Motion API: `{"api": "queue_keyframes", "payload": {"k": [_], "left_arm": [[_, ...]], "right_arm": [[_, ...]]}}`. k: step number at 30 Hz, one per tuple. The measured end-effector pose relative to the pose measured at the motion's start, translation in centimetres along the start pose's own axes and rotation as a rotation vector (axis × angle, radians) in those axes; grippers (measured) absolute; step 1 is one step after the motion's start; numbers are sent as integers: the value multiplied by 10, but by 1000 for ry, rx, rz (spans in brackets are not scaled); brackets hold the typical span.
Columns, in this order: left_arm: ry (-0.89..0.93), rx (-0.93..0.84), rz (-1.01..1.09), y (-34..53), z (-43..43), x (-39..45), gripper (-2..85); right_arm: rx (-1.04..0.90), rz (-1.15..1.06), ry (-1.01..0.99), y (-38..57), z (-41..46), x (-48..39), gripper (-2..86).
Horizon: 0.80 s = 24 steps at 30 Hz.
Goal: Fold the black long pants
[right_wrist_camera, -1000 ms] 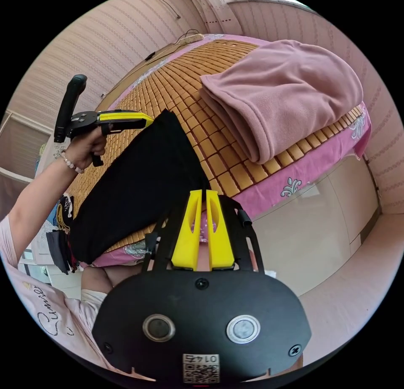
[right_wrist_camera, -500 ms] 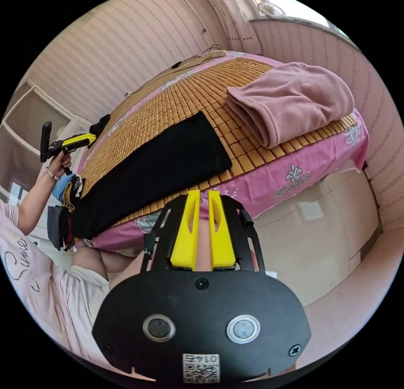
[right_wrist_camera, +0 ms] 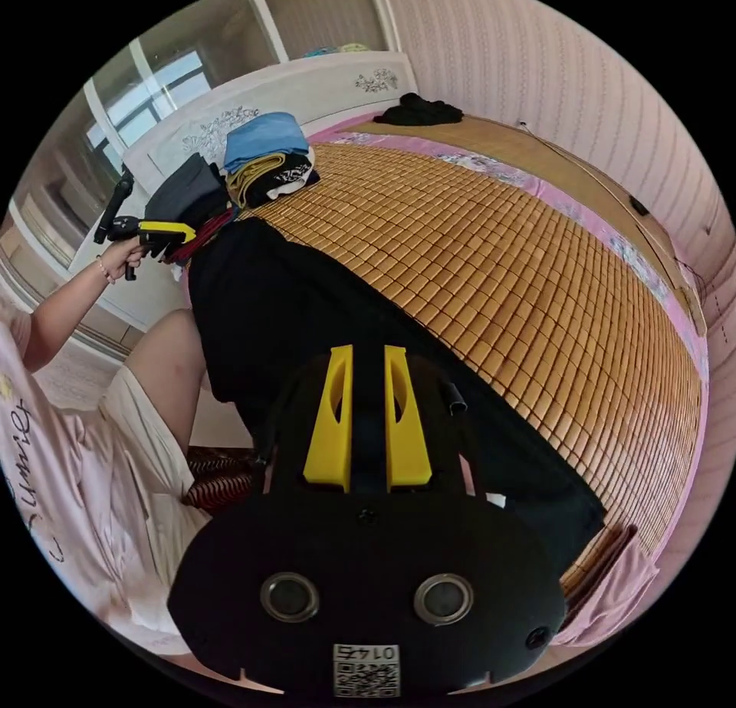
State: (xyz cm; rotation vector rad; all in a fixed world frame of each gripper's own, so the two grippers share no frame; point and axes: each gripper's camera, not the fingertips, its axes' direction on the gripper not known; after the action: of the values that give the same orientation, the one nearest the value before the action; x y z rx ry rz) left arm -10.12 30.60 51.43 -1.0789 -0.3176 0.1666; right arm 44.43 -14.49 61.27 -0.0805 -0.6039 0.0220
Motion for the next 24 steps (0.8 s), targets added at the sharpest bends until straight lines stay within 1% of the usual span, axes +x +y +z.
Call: {"api": "queue_keyframes", "payload": {"k": [1, 3, 6, 9, 12, 14, 15, 17, 19, 24], "left_arm": [[16, 27, -76, 1, -1, -20, 51], [68, 45, -157, 0, 1, -46, 55], [120, 57, -219, -7, 7, -82, 72], [121, 17, -279, -14, 25, -116, 105], [161, -54, -340, -15, 49, -143, 110], [180, -100, -329, -14, 60, -148, 96], [191, -82, -304, -12, 59, -150, 84], [195, -56, -307, -8, 51, -155, 65], [148, -19, -264, -3, 32, -156, 38], [93, 87, -175, 5, -18, -160, 12]], "right_arm": [[-64, -57, 10, -29, 17, -12, 80], [-147, -120, 35, -67, 39, -28, 90], [-202, -177, 32, -114, 64, -49, 93], [-285, -195, 32, -147, 91, -63, 92], [-354, -205, 79, -170, 114, -74, 80], [-372, -208, 114, -180, 125, -78, 51], [-394, -209, 133, -187, 132, -81, 22], [-405, -212, 165, -195, 138, -84, 1], [-397, -211, 184, -207, 137, -85, -5], [-330, -207, 148, -237, 116, -79, -3]]}}
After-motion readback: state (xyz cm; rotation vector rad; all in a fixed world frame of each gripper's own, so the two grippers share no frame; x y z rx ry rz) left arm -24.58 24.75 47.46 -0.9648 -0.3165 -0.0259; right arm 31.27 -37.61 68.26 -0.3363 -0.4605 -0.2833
